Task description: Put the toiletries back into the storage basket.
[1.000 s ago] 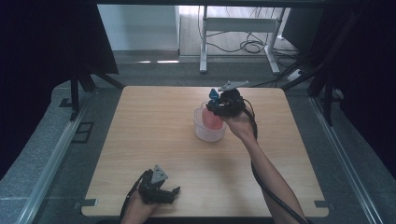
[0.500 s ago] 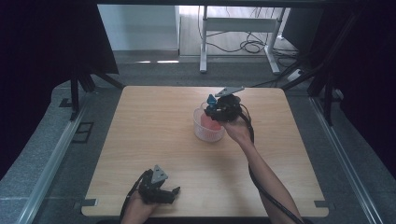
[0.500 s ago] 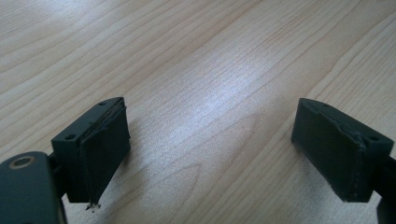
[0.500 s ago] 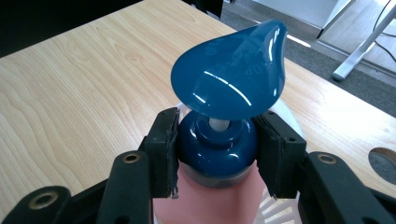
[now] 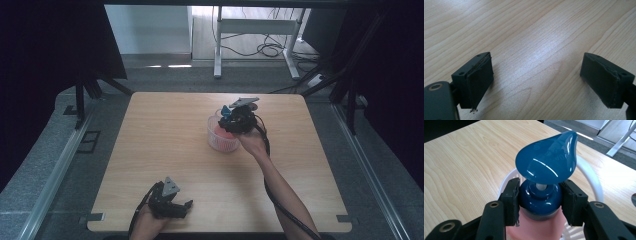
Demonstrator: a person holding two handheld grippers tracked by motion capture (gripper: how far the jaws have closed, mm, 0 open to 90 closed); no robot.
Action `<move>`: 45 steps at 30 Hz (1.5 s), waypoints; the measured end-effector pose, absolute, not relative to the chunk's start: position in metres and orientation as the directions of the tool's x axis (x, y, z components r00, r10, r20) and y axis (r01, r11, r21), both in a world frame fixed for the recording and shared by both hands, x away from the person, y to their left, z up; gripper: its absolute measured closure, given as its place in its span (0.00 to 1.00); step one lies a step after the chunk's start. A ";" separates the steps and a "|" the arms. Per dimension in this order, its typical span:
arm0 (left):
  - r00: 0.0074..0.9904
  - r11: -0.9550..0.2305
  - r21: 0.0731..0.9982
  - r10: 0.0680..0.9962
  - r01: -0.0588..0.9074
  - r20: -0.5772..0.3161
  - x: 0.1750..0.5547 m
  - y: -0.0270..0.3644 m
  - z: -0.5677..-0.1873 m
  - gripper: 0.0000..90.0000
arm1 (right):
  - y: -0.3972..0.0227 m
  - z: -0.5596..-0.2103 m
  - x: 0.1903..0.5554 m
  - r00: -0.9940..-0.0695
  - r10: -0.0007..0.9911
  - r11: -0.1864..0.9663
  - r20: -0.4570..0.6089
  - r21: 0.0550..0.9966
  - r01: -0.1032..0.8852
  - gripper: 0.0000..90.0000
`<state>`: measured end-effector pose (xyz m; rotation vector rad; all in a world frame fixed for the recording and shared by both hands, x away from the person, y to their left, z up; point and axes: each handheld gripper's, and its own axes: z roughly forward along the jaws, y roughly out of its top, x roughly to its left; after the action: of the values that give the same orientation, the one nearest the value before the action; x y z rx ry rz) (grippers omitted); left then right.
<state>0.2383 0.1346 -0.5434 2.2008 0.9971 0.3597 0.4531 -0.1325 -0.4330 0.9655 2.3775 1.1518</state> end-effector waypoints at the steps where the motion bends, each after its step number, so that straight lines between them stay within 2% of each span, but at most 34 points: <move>1: 0.668 -0.472 0.686 0.744 0.554 -0.028 0.238 0.135 -0.543 0.12 | -0.132 -0.434 0.453 -0.719 0.695 0.446 0.003 0.783 0.433 0.59; 17: 0.667 -0.472 0.685 0.744 0.554 -0.027 0.238 0.135 -0.543 0.12 | -0.137 -0.437 0.458 -0.715 0.697 0.421 0.050 0.778 0.465 0.57; 35: 0.667 -0.470 0.687 0.745 0.555 -0.029 0.238 0.134 -0.544 0.12 | -0.145 -0.425 0.453 -0.714 0.699 0.412 0.037 0.796 0.444 0.36; 45: 0.666 -0.471 0.685 0.746 0.556 -0.027 0.238 0.134 -0.543 0.12 | -0.148 -0.419 0.447 -0.730 0.682 0.413 0.040 0.803 0.430 0.27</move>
<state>0.2382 0.1342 -0.5435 2.2004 0.9998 0.3617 0.4465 -0.1478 -0.4192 0.9660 2.3790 1.2223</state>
